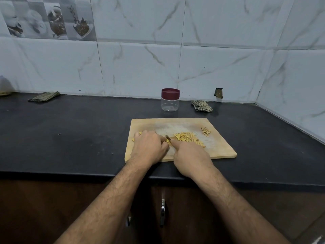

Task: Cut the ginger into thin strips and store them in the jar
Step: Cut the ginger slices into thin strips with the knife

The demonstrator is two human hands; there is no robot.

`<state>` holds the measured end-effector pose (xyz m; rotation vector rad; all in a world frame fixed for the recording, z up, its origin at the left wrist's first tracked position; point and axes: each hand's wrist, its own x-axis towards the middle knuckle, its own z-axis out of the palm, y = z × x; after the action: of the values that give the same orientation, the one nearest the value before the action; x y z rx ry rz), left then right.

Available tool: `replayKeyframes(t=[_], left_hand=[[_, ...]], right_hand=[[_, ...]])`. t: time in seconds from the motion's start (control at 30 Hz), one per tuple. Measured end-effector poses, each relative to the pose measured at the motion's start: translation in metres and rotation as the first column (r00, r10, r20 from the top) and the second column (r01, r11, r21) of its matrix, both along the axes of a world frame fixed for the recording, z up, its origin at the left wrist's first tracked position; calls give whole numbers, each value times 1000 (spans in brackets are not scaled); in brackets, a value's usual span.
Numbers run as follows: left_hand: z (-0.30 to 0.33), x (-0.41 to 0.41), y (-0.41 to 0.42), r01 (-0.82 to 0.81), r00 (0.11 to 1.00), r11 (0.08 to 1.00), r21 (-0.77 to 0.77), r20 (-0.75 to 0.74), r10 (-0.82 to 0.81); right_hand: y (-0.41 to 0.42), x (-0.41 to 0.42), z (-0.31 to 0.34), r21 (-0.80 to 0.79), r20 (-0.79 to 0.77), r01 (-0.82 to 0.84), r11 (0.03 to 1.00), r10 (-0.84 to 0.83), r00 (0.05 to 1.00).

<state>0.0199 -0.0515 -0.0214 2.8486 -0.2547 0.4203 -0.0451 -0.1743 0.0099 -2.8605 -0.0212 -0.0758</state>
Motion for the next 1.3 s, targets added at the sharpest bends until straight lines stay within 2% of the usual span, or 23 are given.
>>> replayKeyframes(t=[0.37, 0.63, 0.8, 1.13, 1.3], left_hand=[[1, -2, -1, -12, 1000, 1000, 16, 22, 12], [-1, -2, -2, -38, 999, 999, 30, 39, 37], [-2, -1, -2, -33, 999, 999, 16, 29, 32], [-3, 3, 0, -23, 999, 1000, 18, 28, 22], [-5, 6, 1, -22, 999, 1000, 1, 35, 21]], right_hand=[[8, -4, 1, -97, 10, -27, 995, 28, 1000], [-6, -29, -7, -68, -11, -32, 997, 31, 999], [-9, -19, -6, 11, 56, -15, 1000, 14, 998], [-2, 1, -6, 23, 34, -47, 999, 46, 998], [1, 4, 0, -49, 16, -53, 997, 54, 998]])
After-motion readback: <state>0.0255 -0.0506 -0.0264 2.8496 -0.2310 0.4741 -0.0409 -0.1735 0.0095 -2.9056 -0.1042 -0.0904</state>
